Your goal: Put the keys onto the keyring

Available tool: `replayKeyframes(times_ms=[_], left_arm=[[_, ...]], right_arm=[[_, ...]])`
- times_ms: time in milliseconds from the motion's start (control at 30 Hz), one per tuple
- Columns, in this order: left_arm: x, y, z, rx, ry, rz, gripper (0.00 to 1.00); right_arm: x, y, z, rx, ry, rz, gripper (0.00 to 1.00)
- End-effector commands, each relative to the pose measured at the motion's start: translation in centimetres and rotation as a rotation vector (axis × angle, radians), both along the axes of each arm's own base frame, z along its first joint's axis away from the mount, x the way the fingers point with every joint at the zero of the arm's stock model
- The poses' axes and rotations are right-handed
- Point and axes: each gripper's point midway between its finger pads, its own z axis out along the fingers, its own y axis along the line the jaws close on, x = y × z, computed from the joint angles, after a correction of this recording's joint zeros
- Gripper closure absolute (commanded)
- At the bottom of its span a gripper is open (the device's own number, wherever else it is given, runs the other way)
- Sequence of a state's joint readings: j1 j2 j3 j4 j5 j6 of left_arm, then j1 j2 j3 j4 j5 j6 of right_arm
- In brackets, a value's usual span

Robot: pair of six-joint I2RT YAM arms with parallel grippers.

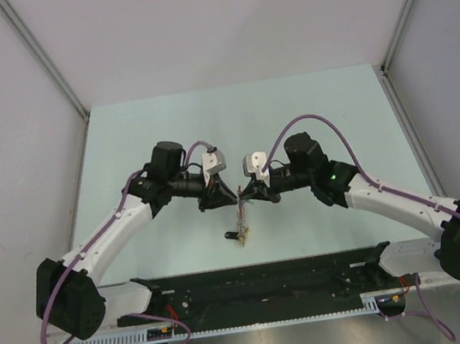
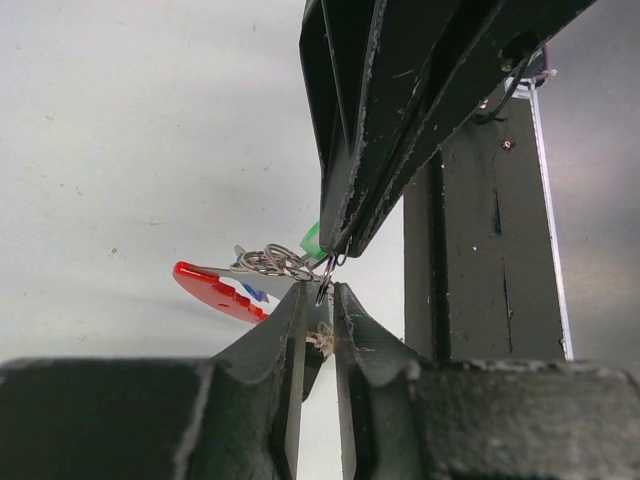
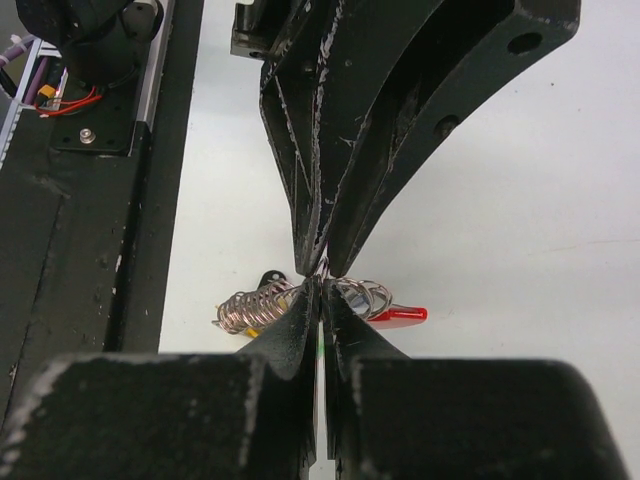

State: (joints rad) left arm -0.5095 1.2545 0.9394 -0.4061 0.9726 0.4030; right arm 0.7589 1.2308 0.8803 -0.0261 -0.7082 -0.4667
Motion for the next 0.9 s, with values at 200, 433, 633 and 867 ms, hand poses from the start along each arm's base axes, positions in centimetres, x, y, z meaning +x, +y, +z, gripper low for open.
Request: replayKeyframes(times_ms=[200,433,633,867], left_arm=[[-1.9,-0.9,1.7,-0.059,0.024,-0.100,0.90],[-0.9,-1.0,3.1,-0.135,0.046,0.035,1.00],[1.0,-0.6,4.2,-0.247,0.092,0.232,1.00],[2.3,0.6,6.4,-0.365,0.067,0.421,1.00]], right_arm=[[0.3,0.7,3.8,0.080,-0.077,0.020,1.00],[0.6,-0.6,3.1,0.029,-0.067,-0.032,1.00],[0.8,-1.8,2.8,-0.004,-0.078,-0.083,1.00],[0.6,-2.2,2.0,0.009,-0.066,-0.140,1.00]])
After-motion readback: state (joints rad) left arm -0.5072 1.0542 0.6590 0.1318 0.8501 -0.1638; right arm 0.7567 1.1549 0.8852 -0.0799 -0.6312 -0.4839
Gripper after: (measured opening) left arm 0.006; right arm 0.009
